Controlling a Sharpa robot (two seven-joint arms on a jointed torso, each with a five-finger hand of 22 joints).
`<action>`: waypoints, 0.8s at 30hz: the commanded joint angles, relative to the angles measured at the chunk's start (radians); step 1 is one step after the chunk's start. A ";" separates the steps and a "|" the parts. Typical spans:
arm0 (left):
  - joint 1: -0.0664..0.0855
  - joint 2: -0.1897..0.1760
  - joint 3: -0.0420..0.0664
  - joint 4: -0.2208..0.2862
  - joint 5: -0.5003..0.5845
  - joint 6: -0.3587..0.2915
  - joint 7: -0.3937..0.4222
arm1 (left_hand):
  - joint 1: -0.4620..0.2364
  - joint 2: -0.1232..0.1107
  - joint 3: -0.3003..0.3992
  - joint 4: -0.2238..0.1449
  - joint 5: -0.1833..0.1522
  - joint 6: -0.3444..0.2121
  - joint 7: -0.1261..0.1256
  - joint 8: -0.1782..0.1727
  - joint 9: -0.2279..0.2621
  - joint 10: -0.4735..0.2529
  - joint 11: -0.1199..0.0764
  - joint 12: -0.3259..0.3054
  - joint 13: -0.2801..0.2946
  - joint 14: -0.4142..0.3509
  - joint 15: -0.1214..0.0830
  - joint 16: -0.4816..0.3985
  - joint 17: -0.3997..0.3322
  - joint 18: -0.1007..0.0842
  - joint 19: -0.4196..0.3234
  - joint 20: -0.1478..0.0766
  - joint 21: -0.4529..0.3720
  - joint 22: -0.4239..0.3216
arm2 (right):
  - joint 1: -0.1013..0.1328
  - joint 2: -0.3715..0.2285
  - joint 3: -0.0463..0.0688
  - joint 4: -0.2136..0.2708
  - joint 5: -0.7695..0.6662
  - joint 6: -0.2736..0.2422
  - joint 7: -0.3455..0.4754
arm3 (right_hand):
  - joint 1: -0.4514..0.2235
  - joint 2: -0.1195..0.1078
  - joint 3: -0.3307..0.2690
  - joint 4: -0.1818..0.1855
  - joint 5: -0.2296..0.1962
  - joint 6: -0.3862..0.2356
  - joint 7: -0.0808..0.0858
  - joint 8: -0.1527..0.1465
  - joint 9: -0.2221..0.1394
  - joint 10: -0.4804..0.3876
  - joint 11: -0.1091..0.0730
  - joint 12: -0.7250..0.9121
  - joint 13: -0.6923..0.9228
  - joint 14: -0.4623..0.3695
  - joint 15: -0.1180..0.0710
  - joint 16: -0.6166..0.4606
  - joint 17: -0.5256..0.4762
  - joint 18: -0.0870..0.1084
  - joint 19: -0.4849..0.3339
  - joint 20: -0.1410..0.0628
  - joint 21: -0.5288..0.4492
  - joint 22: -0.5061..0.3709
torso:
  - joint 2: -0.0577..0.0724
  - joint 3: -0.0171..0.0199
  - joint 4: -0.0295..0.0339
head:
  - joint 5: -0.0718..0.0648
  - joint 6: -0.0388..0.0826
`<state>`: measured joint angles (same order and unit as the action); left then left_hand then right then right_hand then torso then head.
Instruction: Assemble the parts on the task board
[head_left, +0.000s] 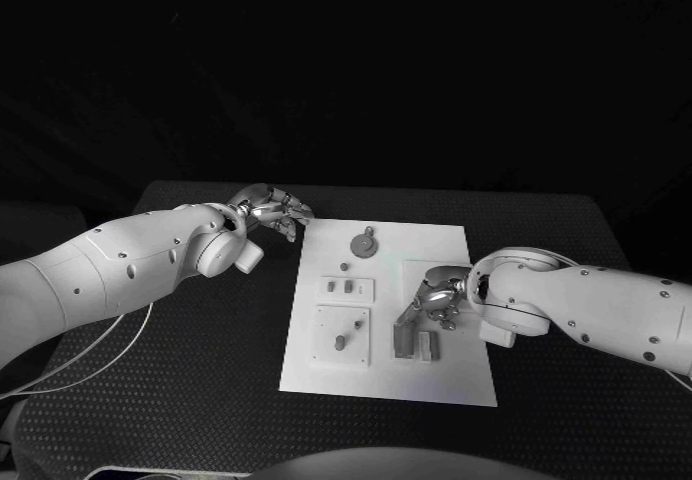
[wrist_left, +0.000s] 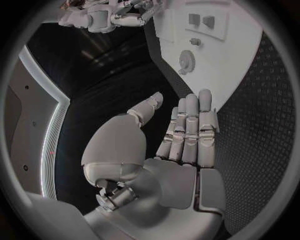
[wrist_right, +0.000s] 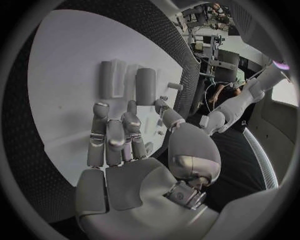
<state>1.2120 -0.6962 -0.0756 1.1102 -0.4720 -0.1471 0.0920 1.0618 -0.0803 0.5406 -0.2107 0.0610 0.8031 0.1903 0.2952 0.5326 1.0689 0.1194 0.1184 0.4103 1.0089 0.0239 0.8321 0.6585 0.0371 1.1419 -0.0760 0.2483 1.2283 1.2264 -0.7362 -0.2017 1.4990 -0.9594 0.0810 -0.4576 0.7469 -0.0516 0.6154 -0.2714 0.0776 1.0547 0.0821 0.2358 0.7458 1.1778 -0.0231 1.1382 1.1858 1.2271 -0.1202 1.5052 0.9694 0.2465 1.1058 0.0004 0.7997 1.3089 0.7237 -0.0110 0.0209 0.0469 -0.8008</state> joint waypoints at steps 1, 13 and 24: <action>0.001 0.001 0.001 0.002 0.004 0.012 0.005 | -0.011 0.000 -0.002 0.007 -0.003 0.000 0.007 -0.002 0.000 -0.024 0.013 0.003 -0.001 0.005 0.000 -0.004 0.002 0.054 0.005 -0.001 -0.004 0.001 | -0.006 0.003 -0.004 0.007 0.007 0.036 -0.014 | 0.003 -0.002 0.001 0.003 0.001 0.003 0.002 -0.002 -0.001 -0.002 -0.002 0.001 -0.001 -0.004 -0.004 0.004 -0.001 0.015 0.000 0.005 0.002 0.019 | 0.000 -0.0008 0.0003 | 0.001 -0.001; 0.001 0.000 0.001 0.003 0.004 0.014 0.003 | -0.011 0.000 -0.002 0.007 -0.003 0.000 0.007 -0.002 0.000 -0.025 0.013 0.004 -0.001 0.005 0.000 -0.004 0.002 0.054 0.005 0.000 -0.005 0.002 | -0.006 0.012 -0.005 -0.001 0.010 0.039 -0.012 | 0.003 -0.001 0.001 0.006 0.002 0.002 0.002 -0.002 -0.001 -0.002 -0.002 0.001 0.000 -0.004 -0.004 0.004 -0.001 0.015 0.000 0.005 0.002 0.019 | 0.000 -0.0001 0.0007 | 0.001 -0.004; 0.001 0.000 0.001 0.003 0.003 0.016 0.002 | -0.011 0.000 -0.002 0.007 -0.003 -0.001 0.007 -0.002 0.000 -0.026 0.014 0.005 -0.002 0.005 0.001 -0.004 0.003 0.054 0.005 0.000 -0.006 0.002 | -0.006 0.024 -0.008 -0.011 0.012 0.044 -0.011 | 0.002 0.001 0.001 0.008 0.002 0.002 0.002 -0.003 -0.002 -0.003 -0.002 0.001 0.000 -0.005 -0.003 0.004 -0.002 0.015 -0.001 0.005 0.002 0.019 | 0.000 0.0003 0.0001 | 0.000 -0.004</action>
<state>1.2120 -0.6972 -0.0756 1.1108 -0.4722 -0.1440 0.0897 1.0618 -0.0803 0.5379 -0.2080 0.0610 0.8038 0.1909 0.2952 0.5326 1.0637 0.1195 0.1184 0.4105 1.0072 0.0256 0.8324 0.6601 0.0371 1.1403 -0.0743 0.2484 1.2290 1.2288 -0.7196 -0.2029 1.4887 -0.9495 0.0969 -0.4685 0.7466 -0.0518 0.6159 -0.2709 0.0764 1.0547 0.0820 0.2379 0.7464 1.1789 -0.0222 1.1381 1.1857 1.2236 -0.1202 1.5052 0.9678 0.2492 1.1058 0.0004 0.7997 1.3089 0.7234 -0.0110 0.0210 0.0476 -0.8053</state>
